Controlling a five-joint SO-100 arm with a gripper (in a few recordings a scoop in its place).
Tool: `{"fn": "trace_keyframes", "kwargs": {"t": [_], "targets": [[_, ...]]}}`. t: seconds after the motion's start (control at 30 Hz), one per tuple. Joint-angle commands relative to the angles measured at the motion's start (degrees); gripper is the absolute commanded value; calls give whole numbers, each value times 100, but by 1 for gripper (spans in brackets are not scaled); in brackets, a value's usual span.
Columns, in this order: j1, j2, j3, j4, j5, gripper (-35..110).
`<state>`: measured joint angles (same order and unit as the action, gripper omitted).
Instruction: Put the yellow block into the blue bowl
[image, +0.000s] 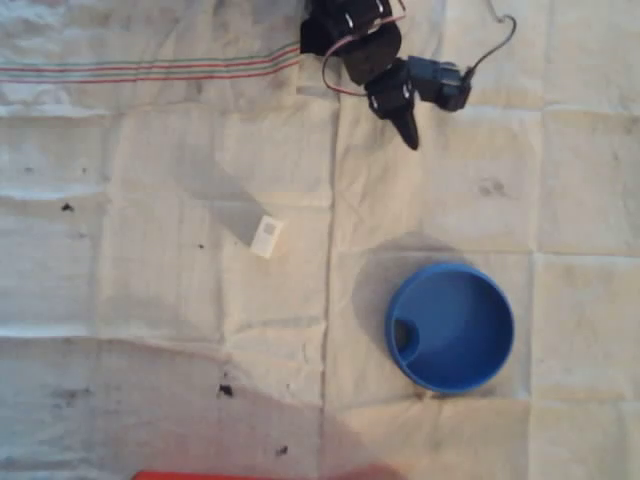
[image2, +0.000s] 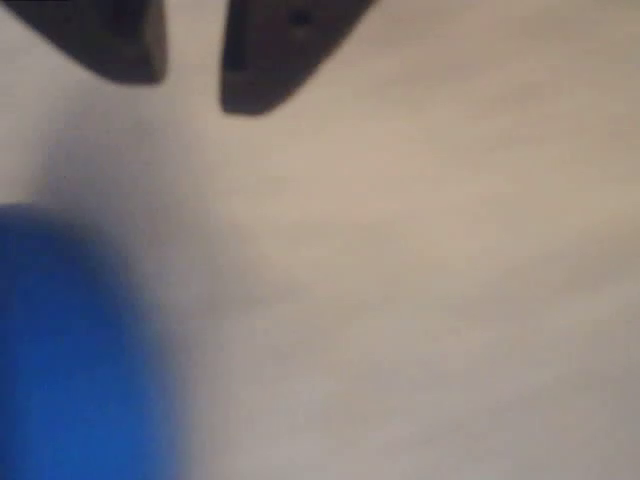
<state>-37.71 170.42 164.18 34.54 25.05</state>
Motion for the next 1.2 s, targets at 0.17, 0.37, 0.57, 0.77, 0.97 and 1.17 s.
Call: {"fn": "trace_keyframes", "kwargs": {"t": [0.17,0.37,0.57,0.77,0.97,1.17], "targets": [[-9,-44,-2074,-123,-712,0],[35,-624,-2602,-123,-1995,1],[211,-1679,-3305,-114,-3797,0],[650,-2663,-4061,-114,-5484,0],[1380,-3463,-4720,-123,-7137,0],[2092,-3832,-5054,-123,-9105,1]]}}
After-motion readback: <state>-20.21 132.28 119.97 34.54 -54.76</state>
